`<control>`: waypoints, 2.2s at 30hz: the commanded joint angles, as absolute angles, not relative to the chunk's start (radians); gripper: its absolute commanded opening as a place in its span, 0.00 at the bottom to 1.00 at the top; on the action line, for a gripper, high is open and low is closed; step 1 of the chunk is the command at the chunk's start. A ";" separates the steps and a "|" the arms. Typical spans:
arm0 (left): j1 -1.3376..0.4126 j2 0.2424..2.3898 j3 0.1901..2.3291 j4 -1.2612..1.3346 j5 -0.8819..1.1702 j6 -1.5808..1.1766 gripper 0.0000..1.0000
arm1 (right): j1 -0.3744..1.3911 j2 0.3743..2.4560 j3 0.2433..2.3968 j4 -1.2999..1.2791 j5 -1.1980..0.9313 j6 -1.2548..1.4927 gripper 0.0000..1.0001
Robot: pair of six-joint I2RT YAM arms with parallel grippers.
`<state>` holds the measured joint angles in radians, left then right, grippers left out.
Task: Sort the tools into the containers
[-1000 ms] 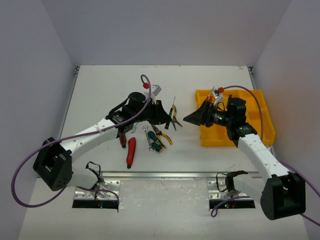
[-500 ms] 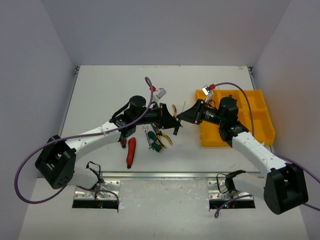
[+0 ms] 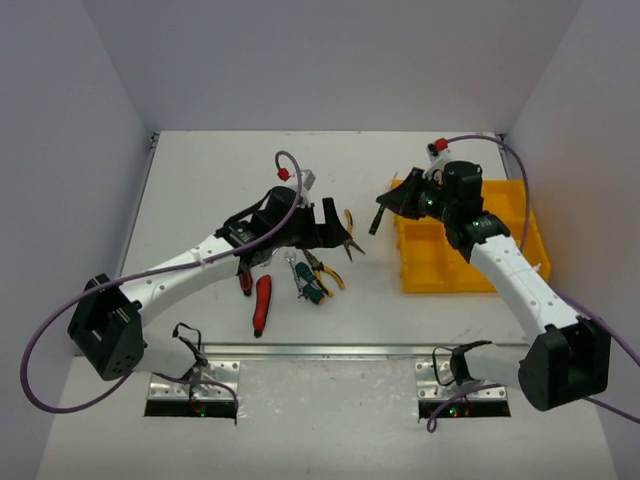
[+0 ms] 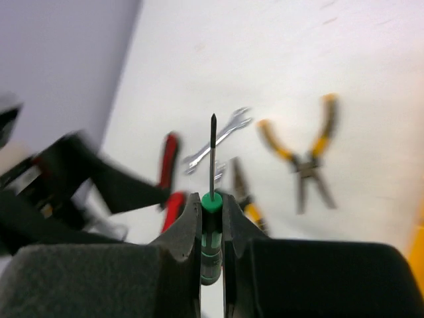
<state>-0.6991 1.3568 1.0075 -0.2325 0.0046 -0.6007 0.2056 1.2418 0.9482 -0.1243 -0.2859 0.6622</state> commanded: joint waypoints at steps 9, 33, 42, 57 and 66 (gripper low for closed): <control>-0.697 1.016 0.997 -0.690 -0.400 -0.460 1.00 | -0.127 1.695 1.416 -0.367 0.245 0.421 0.00; -0.684 0.831 0.905 -0.742 -0.753 -0.537 1.00 | 0.023 1.629 1.439 -0.446 -0.049 0.358 0.95; -0.633 0.691 0.885 -0.707 -0.784 -0.546 1.00 | 0.442 1.525 1.192 -0.339 -0.119 0.331 0.91; -0.621 0.686 0.881 -0.695 -0.760 -0.529 1.00 | 0.911 1.782 1.265 -0.477 0.002 0.250 0.71; -0.620 0.698 0.879 -0.686 -0.733 -0.515 1.00 | 0.976 1.896 1.281 -0.476 0.053 0.264 0.58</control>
<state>-0.6327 0.6976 0.8730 -0.7290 -0.7463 -0.5296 0.9650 1.8855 1.2346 -0.4822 0.0052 0.2675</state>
